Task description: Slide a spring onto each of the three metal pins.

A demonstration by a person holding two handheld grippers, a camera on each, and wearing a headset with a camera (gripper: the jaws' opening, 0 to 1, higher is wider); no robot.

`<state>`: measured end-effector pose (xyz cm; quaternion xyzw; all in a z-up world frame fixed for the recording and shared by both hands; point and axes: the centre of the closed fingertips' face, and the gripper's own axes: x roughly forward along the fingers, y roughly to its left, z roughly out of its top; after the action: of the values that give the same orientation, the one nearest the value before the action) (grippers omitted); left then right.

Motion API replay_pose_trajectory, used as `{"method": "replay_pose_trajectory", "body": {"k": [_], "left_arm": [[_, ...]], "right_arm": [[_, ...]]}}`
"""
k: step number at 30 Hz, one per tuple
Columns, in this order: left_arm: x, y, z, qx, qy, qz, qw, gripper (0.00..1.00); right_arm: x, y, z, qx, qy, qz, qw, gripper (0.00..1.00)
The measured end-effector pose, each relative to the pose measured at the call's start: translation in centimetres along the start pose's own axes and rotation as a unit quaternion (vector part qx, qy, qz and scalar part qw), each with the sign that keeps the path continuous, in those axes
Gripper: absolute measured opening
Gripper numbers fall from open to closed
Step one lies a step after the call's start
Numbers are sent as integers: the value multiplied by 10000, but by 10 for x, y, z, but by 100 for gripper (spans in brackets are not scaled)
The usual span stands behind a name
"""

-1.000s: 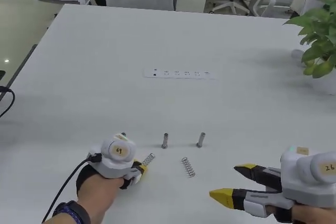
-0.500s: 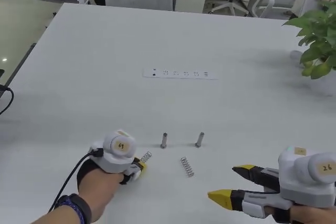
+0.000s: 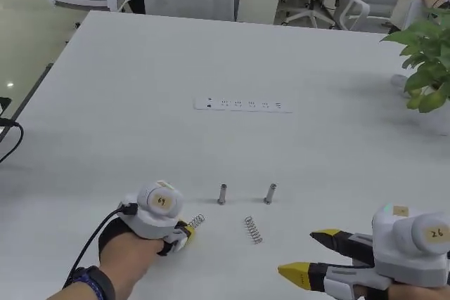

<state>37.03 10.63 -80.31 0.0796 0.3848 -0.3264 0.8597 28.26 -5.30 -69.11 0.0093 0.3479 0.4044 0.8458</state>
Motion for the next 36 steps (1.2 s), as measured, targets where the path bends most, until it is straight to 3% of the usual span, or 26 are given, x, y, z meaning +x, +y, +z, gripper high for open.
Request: {"method": "replay_pose_trajectory", "body": {"k": [7, 13, 28, 36], "left_arm": [[-12, 3, -2, 7, -100, -19, 9999, 2], [-23, 10, -12, 1, -89, 37, 10000, 2], [-55, 22, -24, -64, -245, 182, 9995, 2], [-74, 23, -28, -74, -342, 261, 9990, 2]], "right_arm": [[7, 6, -2, 12, 29, 102, 9999, 61], [14, 12, -1, 10, 40, 199, 9998, 60], [29, 26, -4, -14, 110, 425, 9990, 59], [40, 35, -2, -46, 149, 561, 9983, 58]]}}
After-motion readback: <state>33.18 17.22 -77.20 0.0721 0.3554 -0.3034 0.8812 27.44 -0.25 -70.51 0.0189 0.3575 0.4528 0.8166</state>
